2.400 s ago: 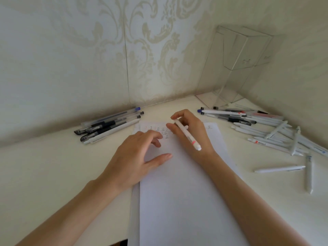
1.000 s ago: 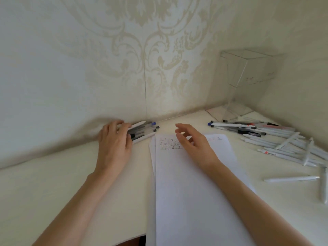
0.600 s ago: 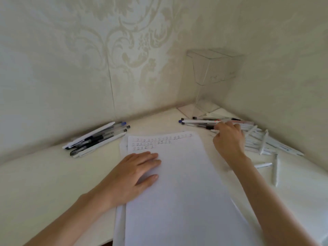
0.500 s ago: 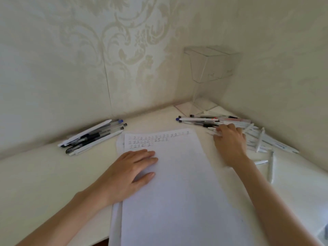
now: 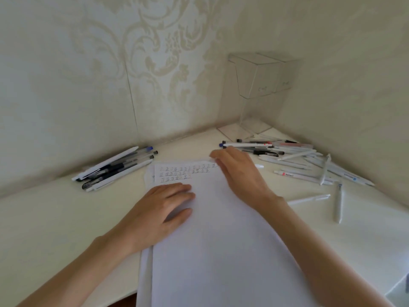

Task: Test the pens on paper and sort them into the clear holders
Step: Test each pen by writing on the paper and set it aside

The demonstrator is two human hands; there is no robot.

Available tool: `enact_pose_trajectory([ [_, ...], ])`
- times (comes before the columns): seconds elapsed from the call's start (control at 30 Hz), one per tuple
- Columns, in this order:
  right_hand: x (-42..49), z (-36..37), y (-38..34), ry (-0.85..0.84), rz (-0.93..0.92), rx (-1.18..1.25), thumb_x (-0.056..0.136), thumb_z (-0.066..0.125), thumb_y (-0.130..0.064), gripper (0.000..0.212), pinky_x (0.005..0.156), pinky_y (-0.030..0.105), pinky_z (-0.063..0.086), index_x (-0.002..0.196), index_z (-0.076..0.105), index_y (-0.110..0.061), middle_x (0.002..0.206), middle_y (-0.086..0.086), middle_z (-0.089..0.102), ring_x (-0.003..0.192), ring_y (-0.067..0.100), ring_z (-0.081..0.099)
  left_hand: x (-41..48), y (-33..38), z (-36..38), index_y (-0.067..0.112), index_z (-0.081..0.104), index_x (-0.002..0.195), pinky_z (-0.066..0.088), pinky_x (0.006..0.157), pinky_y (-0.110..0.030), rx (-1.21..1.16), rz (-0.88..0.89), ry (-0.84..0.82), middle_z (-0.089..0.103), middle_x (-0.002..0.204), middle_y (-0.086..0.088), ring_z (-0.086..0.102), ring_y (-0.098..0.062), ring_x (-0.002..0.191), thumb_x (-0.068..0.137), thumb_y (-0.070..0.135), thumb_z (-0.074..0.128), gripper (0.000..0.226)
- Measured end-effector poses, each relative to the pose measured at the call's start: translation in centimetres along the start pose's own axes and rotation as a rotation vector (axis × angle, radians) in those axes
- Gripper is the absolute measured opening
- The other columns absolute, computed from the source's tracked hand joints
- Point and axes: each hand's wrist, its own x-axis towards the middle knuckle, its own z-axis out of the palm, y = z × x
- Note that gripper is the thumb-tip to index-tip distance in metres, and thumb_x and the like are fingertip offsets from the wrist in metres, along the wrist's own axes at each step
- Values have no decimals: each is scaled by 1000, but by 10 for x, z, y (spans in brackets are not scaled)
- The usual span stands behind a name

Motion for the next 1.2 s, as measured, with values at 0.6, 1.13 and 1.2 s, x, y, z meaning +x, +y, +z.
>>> enact_pose_trajectory([
  [0.6, 3, 37, -12, 153, -60, -106, 82, 50, -37, 35, 60, 29, 19, 55, 39, -18, 48, -1, 45, 50, 24, 45, 2, 4, -9, 22, 64, 106, 42, 84, -25, -18, -117, 11, 58, 114, 11, 55, -10, 103, 89, 39, 36, 37],
  [1.13, 26, 4, -40, 43, 570, 722, 90, 60, -41, 30, 61, 29, 49, 78, 64, -14, 62, 3, 68, 58, 11, 62, 2, 5, -11, 23, 60, 115, 40, 91, -26, -20, -137, -42, 55, 119, 10, 52, -12, 109, 88, 42, 37, 40],
  [1.2, 31, 12, -40, -30, 587, 745, 86, 66, -27, 20, 52, 21, 45, 78, 56, -12, 59, 4, 66, 52, 8, 58, 2, 7, -11, 24, 53, 126, 32, 102, -27, 0, -93, -96, 48, 133, 8, 42, -13, 123, 90, 50, 33, 49],
])
